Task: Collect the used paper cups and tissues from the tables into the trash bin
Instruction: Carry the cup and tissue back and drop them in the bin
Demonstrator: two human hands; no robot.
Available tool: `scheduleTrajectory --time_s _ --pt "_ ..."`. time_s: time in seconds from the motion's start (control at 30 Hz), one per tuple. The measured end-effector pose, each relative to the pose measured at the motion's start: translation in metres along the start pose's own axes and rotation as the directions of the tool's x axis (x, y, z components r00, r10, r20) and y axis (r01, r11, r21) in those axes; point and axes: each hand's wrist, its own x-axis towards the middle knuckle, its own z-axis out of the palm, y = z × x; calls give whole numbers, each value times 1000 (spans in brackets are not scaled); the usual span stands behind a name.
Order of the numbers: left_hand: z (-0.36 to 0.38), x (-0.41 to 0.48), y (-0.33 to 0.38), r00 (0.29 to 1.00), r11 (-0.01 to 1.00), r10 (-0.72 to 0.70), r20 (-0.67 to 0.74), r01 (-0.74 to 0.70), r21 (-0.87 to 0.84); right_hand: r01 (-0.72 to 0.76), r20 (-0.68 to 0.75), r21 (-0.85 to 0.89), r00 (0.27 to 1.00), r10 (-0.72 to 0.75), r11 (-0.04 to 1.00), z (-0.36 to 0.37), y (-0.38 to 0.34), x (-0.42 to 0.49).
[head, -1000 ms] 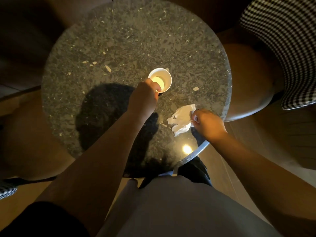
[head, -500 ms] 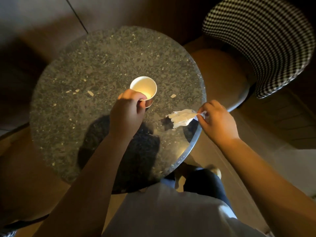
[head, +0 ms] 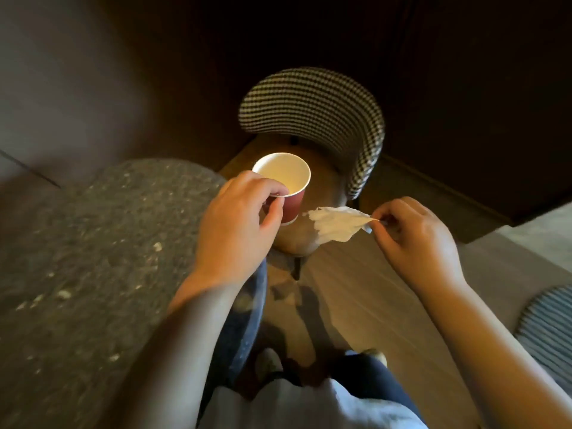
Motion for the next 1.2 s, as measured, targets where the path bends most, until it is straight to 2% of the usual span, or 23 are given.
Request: scheduleTrajectory --time_s 0.13,0.27,0.43,0.6,0.83,0.97,1.07,1.2 --pt "35 39 83 979 976 206 -7 -206 -77 -129 -97 -13 987 127 992 -67 63 -12" --pt "83 67 171 937 928 348 -18 -348 -133 -250 -207 -38 949 237 968 -132 134 -35" --pt "151 89 286 820 793 572 -41 -564 -230 -417 -377 -66 852 365 906 -211 215 -82" --pt "209 103 399 748 701 662 54 -592 -397 -584 -561 -29 681 470 811 -272 277 -141" --pt "305 118 541 553 523 822 133 -643 -560 -771 -687 69 423 591 633 -324 371 -199" --pt "363 137 612 442 392 892 95 -653 -647 -837 -702 87 333 629 541 -353 432 -208" --pt "407 162 680 375 319 924 77 -642 -697 -872 -725 133 239 646 472 -391 489 -203" --pt "458 180 768 278 213 960 23 -675 -706 -886 -773 172 150 616 431 -434 556 -195"
